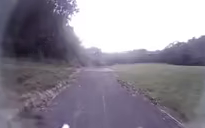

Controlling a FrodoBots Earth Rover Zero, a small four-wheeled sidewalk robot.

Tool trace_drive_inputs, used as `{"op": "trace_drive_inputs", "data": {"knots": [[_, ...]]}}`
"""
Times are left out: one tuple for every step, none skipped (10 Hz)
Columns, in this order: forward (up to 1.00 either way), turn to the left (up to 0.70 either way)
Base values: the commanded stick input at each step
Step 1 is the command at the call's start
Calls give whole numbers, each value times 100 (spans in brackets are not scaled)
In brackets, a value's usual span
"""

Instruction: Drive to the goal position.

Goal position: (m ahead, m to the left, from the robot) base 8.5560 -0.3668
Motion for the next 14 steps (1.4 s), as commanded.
{"op": "trace_drive_inputs", "data": {"knots": [[70, 0], [70, 0], [70, 0], [70, 0], [70, 0], [70, 0], [70, 0], [70, 0], [70, 0], [70, 0], [70, 0], [70, 0], [70, 0], [70, 0]]}}
